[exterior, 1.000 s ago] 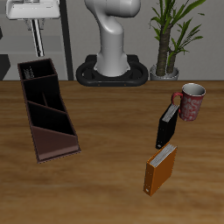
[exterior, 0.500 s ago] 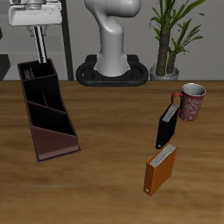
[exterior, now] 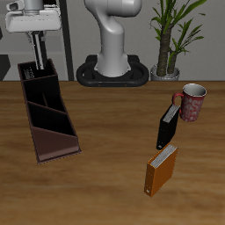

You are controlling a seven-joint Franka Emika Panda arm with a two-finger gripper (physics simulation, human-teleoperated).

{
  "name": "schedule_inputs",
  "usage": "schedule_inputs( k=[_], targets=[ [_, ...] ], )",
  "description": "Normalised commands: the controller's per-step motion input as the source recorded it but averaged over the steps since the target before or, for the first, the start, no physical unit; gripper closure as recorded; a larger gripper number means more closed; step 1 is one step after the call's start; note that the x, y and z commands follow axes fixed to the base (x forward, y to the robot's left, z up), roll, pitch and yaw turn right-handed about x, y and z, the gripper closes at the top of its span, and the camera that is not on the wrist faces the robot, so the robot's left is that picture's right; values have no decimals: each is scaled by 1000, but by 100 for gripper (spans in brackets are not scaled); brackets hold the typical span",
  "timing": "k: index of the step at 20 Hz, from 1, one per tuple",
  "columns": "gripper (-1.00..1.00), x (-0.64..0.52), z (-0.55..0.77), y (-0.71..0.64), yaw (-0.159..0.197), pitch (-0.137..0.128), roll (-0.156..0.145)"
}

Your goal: Place the left striped book into the right desk caddy's right compartment and place the right striped book into the right desk caddy's right compartment and place the orange book into the right desk caddy's left compartment

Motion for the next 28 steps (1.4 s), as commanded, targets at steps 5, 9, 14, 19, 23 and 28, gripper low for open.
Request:
schedule_inputs(
  k=[5,9,14,19,23,28],
  targets=[
    [100,52,-160,152,97,-13,37],
    [100,-56,97,83,101,-73,14],
    [100,-62,62,115,177,-90,16],
    [100,24,45,-44,46,-33,-15],
    [100,72,-151,-64,35,19,-25],
    [100,30,-225,-19,-9,35,-11]
  ],
)
